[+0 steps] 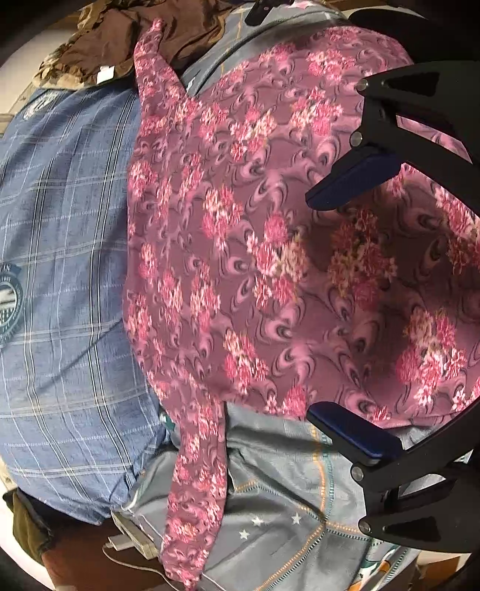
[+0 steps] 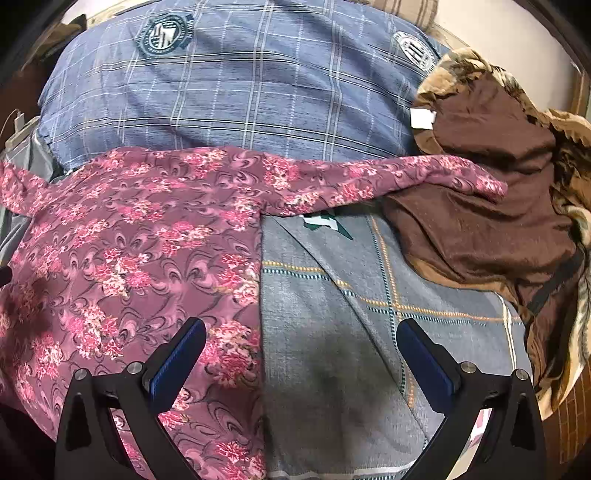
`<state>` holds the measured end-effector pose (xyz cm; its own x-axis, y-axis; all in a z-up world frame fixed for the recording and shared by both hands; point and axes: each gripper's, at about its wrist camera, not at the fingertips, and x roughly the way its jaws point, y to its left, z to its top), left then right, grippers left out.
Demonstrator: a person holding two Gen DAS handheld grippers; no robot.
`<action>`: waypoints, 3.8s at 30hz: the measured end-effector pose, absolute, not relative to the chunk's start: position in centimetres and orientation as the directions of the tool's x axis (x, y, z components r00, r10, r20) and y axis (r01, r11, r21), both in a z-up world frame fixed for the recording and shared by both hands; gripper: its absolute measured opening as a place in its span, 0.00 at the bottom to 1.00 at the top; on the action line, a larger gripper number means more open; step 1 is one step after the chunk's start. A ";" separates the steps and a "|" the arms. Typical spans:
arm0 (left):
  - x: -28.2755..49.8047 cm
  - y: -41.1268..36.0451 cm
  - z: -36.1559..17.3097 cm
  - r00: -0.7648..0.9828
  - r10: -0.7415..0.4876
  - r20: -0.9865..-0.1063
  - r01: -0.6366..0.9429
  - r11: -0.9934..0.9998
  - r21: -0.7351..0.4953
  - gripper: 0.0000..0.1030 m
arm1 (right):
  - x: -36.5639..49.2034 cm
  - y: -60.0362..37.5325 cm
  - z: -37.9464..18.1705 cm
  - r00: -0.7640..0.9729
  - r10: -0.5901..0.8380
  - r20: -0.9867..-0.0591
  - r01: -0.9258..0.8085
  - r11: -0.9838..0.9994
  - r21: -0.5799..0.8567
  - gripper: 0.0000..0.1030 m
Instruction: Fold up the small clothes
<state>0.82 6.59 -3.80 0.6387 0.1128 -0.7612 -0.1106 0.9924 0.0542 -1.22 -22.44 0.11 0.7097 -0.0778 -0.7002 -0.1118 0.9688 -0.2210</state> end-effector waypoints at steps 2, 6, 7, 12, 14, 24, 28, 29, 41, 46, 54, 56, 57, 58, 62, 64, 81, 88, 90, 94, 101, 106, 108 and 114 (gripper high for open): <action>1.0 6.8 -4.0 0.630 0.121 -0.767 -0.116 0.991 0.062 1.00 | -1.1 -22.1 0.2 0.712 -0.073 -0.698 -0.126 0.965 -0.229 1.00; 1.3 7.4 -4.2 0.611 0.142 -0.779 -0.126 0.989 0.082 1.00 | -1.0 -21.3 0.2 0.722 -0.068 -0.689 -0.153 0.955 -0.255 1.00; 1.4 7.5 -4.1 0.611 0.148 -0.777 -0.130 0.988 0.085 1.00 | -1.0 -21.2 0.2 0.722 -0.068 -0.689 -0.156 0.954 -0.257 1.00; 1.5 8.3 -4.0 0.612 0.156 -0.776 -0.143 0.986 0.085 1.00 | -0.6 -20.9 -0.1 0.719 -0.056 -0.692 -0.170 0.953 -0.253 1.00; 1.6 8.3 -4.0 0.613 0.165 -0.772 -0.148 0.985 0.093 1.00 | -0.5 -20.9 -0.2 0.717 -0.056 -0.694 -0.170 0.953 -0.252 1.00; 1.7 8.3 -4.0 0.611 0.167 -0.774 -0.151 0.984 0.093 1.00 | 0.0 -21.7 -0.6 0.704 -0.056 -0.708 -0.149 0.963 -0.224 1.00; 1.9 8.4 -4.2 0.607 0.164 -0.778 -0.147 0.985 0.093 1.00 | 0.0 -21.7 -0.6 0.705 -0.060 -0.707 -0.149 0.962 -0.230 1.00; 1.8 8.4 -4.3 0.606 0.163 -0.778 -0.147 0.985 0.092 1.00 | 0.0 -21.7 -0.6 0.704 -0.060 -0.707 -0.150 0.961 -0.231 1.00; 1.8 7.9 -4.0 0.613 0.155 -0.775 -0.131 0.987 0.094 1.00 | 0.1 -21.5 -0.8 0.703 -0.055 -0.709 -0.154 0.961 -0.228 1.00; 2.2 7.9 -4.0 0.606 0.149 -0.781 -0.129 0.988 0.087 1.00 | 0.2 -21.5 -0.8 0.700 -0.045 -0.713 -0.159 0.963 -0.217 1.00; 3.0 7.8 -4.2 0.596 0.149 -0.789 -0.128 0.988 0.089 1.00 | 0.8 -21.7 -1.3 0.692 -0.026 -0.722 -0.167 0.967 -0.194 1.00; 3.3 7.8 -4.3 0.593 0.144 -0.792 -0.128 0.988 0.084 1.00 | 1.2 -22.1 -1.4 0.687 -0.012 -0.727 -0.161 0.972 -0.169 1.00; 3.5 7.8 -4.3 0.592 0.143 -0.793 -0.129 0.988 0.081 1.00 | 1.3 -22.2 -1.4 0.684 -0.006 -0.729 -0.158 0.975 -0.157 1.00; 3.8 7.8 -4.4 0.588 0.141 -0.796 -0.130 0.988 0.079 1.00 | 1.5 -22.5 -1.4 0.681 0.001 -0.732 -0.156 0.977 -0.143 1.00; 5.1 8.0 -4.4 0.573 0.145 -0.807 -0.138 0.987 0.080 1.00 | 2.7 -24.1 -0.7 0.688 0.015 -0.725 -0.126 0.987 -0.099 0.99; 5.8 8.5 -4.2 0.568 0.140 -0.811 -0.150 0.987 0.065 1.00 | 3.9 -26.4 0.4 0.705 0.014 -0.709 -0.083 0.994 -0.063 0.99; 10.5 11.3 -6.6 0.487 0.168 -0.857 -0.260 0.965 0.041 1.00 | 17.3 -50.5 7.1 0.756 -0.132 -0.641 0.427 0.842 0.331 0.99; 11.5 11.0 -7.3 0.470 0.156 -0.869 -0.253 0.967 0.038 1.00 | 19.2 -50.6 5.4 0.732 -0.079 -0.677 0.436 0.818 0.375 0.50; 11.6 11.0 -7.1 0.477 0.149 -0.866 -0.251 0.968 0.028 1.00 | 18.8 -50.3 5.4 0.732 -0.088 -0.675 0.431 0.828 0.359 0.18; 11.9 11.0 -6.8 0.487 0.134 -0.863 -0.245 0.969 0.012 1.00 | 17.1 -48.5 6.3 0.770 -0.123 -0.626 0.393 0.864 0.314 0.14; 12.0 11.9 -6.1 0.504 0.090 -0.859 -0.261 0.964 -0.052 1.00 | 15.3 -40.8 7.7 0.820 -0.089 -0.565 0.252 0.943 0.218 0.12; 11.4 12.9 -5.2 0.525 0.092 -0.846 -0.259 0.964 -0.056 1.00 | 14.7 -32.7 7.5 0.840 0.041 -0.541 0.088 0.974 0.211 0.11; 11.0 13.4 -5.0 0.535 0.096 -0.840 -0.262 0.964 -0.056 1.00 | 15.1 -28.6 7.0 0.832 0.107 -0.544 0.013 0.977 0.212 0.11; 9.9 15.8 -4.5 0.548 0.120 -0.828 -0.280 0.959 -0.046 1.00 | 16.0 -17.1 5.4 0.773 0.294 -0.563 -0.187 0.952 0.242 0.11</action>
<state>9.91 15.81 -4.51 0.5479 0.1201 -0.8278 -0.2799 0.9589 -0.0461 16.01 -17.09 5.38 0.7725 0.2942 -0.5627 -0.1867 0.9523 0.2415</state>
